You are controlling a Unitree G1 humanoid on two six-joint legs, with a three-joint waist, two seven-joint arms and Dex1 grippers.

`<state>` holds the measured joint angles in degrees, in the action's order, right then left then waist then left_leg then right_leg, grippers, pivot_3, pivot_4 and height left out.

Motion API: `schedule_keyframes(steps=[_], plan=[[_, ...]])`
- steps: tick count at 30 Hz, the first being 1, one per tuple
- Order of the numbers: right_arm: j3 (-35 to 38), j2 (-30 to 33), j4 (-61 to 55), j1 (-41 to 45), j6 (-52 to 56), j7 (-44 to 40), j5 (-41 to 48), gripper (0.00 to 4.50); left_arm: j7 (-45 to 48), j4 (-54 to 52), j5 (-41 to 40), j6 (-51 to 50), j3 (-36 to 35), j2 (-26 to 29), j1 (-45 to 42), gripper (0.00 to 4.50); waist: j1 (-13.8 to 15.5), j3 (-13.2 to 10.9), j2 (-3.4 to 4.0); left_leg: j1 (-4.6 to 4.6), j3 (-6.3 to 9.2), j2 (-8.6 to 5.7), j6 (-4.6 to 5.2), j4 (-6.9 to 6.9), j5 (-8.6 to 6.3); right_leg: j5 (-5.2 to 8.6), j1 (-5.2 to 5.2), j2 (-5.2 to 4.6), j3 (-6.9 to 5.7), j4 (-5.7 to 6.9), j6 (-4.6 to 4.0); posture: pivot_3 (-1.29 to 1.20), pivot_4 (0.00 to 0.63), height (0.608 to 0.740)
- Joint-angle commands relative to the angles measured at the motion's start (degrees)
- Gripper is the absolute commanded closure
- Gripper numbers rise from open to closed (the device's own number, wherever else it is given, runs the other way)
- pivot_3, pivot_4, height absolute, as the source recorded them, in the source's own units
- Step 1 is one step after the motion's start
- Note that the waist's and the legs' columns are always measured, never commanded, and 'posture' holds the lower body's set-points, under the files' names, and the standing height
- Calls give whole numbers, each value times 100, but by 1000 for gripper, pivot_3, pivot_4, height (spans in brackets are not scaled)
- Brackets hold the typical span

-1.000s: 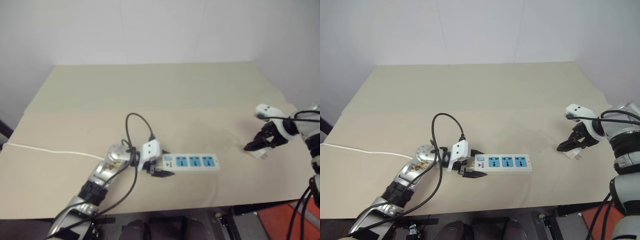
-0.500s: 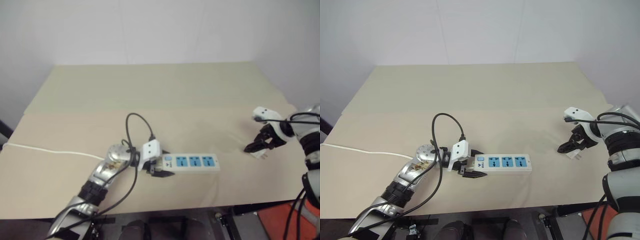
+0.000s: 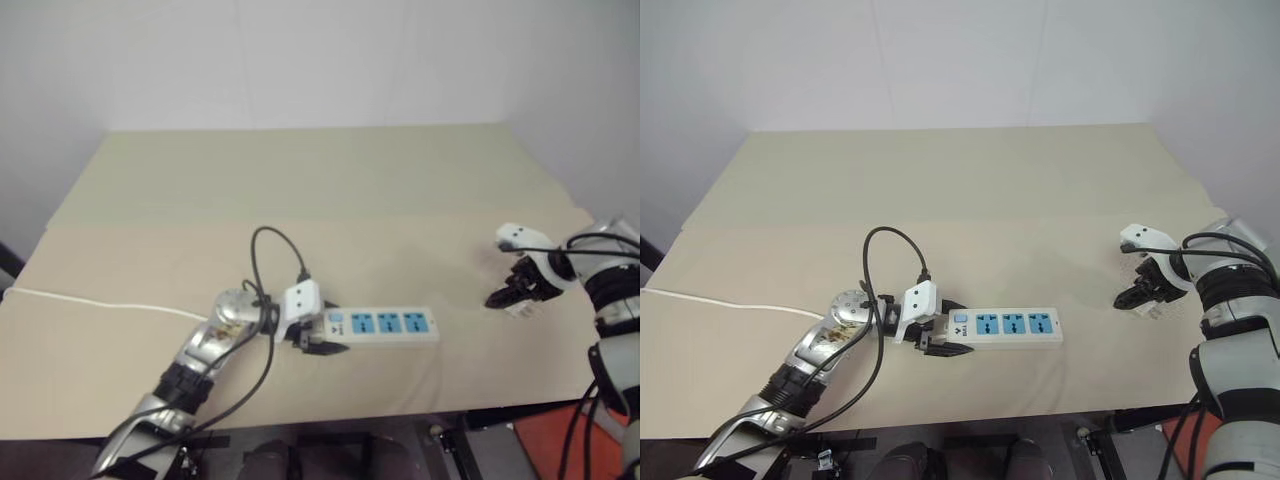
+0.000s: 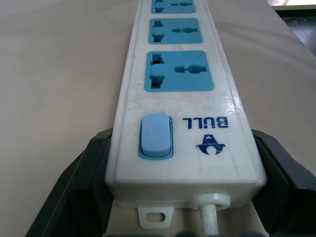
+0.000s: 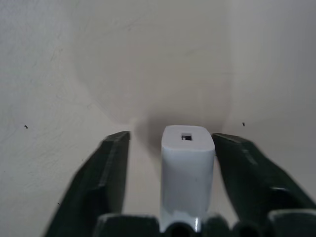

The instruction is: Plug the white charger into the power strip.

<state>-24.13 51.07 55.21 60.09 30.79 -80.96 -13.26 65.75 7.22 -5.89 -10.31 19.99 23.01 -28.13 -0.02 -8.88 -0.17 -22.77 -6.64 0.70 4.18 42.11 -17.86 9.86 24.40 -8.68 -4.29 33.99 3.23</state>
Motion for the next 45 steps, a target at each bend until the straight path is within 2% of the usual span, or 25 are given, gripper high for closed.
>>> schedule_keyframes(steps=[1,2,3,6,9,13,17,19,20,22,26,30,41,45], plan=[[143,36,8,154,-69,-4,-57,2860,14,-127,24,-86,120,20,81,1194,-2,0,0,0,0,0,0,0,0,0,0,0,0,0,0,0,150,740],[148,34,8,152,-75,-6,-61,3222,13,-121,26,-82,117,23,79,1194,-2,0,0,0,0,0,-1,-1,1,0,0,0,0,0,0,0,150,740],[161,35,-6,145,-72,-9,-54,3346,11,-106,29,-75,111,26,74,1194,-3,0,0,0,0,0,-2,-1,1,0,0,0,0,0,0,0,150,740],[318,95,-284,85,-186,73,56,3346,17,-57,28,-68,84,43,36,1194,-10,0,0,1,0,0,-3,-2,1,0,-1,0,0,0,0,0,150,740],[772,90,-858,114,-131,154,432,3346,45,-30,24,-77,62,86,-2,1194,-38,-2,4,2,0,1,-4,-2,2,0,0,0,0,1,0,0,150,740],[1627,-20,-2416,-194,294,176,1289,3346,68,-34,2,-106,35,144,-37,1194,-58,-1,5,3,2,3,-9,-8,5,0,1,2,0,1,0,0,150,740],[2781,-567,-3912,-695,700,664,2460,3346,95,-51,-34,-146,16,211,-65,1194,-65,-1,5,4,5,7,-10,-10,6,-1,-1,5,-5,1,-2,0,150,740],[3061,-838,-4440,-906,1004,995,2793,3346,113,-44,-47,-155,4,243,-79,1194,-57,-1,4,4,8,7,-11,-8,6,-1,-5,6,-10,1,-2,0,150,740],[3293,-1172,-4784,-1092,1076,1312,3053,3346,100,-48,-46,-176,-2,250,-93,1194,-52,-1,4,3,7,7,-11,-8,6,-1,-2,6,-9,2,-3,0,150,740],[3427,-1722,-5411,-1607,551,1724,3255,3346,87,-41,-47,-203,-14,262,-122,1194,-59,0,3,3,9,9,-11,-11,6,-1,-3,9,-9,1,-4,0,150,740],[3139,-2303,-6074,-2417,-96,2052,3300,3346,53,-73,-64,-248,-45,293,-119,1194,-53,0,3,4,5,0,-13,-15,7,-1,-1,11,-9,2,-3,0,150,740],[2800,-2659,-6144,-2900,-481,2133,3386,3346,-22,-148,-70,-322,-101,346,-69,1194,-80,0,4,10,3,-4,-14,-15,8,0,-5,16,-7,2,-3,0,150,740],[2006,-2694,-5919,-3505,-1309,1124,3655,3346,-129,-430,-113,-508,-177,513,108,1194,-85,0,3,30,2,1,-17,-25,10,2,-13,22,2,3,-8,0,150,740],[1860,-2776,-5641,-3562,-1644,1067,3539,3346,-147,-503,-132,-537,-189,572,151,1194,-98,0,3,36,1,1,-16,-25,10,2,-15,22,6,5,-8,0,150,740]])
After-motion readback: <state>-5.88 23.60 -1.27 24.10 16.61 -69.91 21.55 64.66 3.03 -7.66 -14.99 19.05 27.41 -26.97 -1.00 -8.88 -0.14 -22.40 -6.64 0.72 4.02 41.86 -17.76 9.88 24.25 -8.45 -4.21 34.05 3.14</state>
